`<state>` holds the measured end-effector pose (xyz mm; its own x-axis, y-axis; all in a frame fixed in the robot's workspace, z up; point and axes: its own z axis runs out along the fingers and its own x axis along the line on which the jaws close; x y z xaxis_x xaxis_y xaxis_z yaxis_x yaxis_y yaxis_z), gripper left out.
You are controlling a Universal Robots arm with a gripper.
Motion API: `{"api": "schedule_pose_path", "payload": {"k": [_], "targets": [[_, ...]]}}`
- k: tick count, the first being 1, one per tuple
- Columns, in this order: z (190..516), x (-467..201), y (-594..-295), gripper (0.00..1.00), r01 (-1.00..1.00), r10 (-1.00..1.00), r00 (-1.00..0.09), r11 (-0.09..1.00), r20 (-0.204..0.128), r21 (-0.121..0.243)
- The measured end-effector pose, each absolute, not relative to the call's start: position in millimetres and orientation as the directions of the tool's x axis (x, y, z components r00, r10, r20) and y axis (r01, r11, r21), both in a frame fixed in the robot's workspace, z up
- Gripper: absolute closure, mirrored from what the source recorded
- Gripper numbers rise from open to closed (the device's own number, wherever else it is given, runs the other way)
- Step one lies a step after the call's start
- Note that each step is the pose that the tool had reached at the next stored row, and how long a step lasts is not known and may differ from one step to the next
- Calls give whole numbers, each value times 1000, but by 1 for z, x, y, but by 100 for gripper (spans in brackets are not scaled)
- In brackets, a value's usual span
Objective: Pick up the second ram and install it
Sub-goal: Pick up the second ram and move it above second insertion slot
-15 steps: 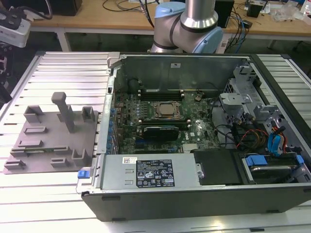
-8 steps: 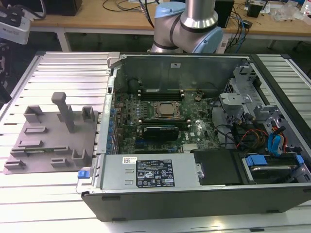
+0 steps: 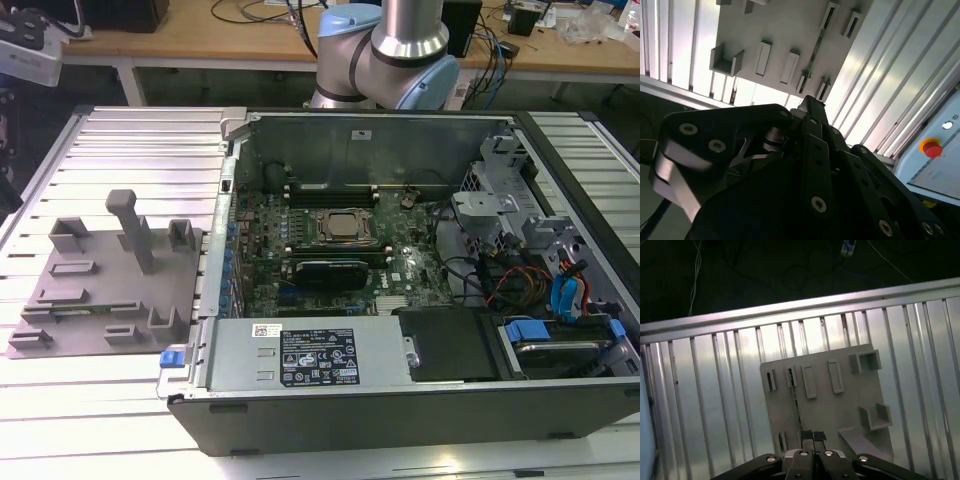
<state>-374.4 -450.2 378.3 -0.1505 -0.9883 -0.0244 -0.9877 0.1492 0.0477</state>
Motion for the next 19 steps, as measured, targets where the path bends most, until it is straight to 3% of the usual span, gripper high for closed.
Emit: {"api": "schedule_pose_path", "payload": {"k": [19], "targets": [[378,-374,-450,92,-991,-992,125,-126,-24,48]]}}
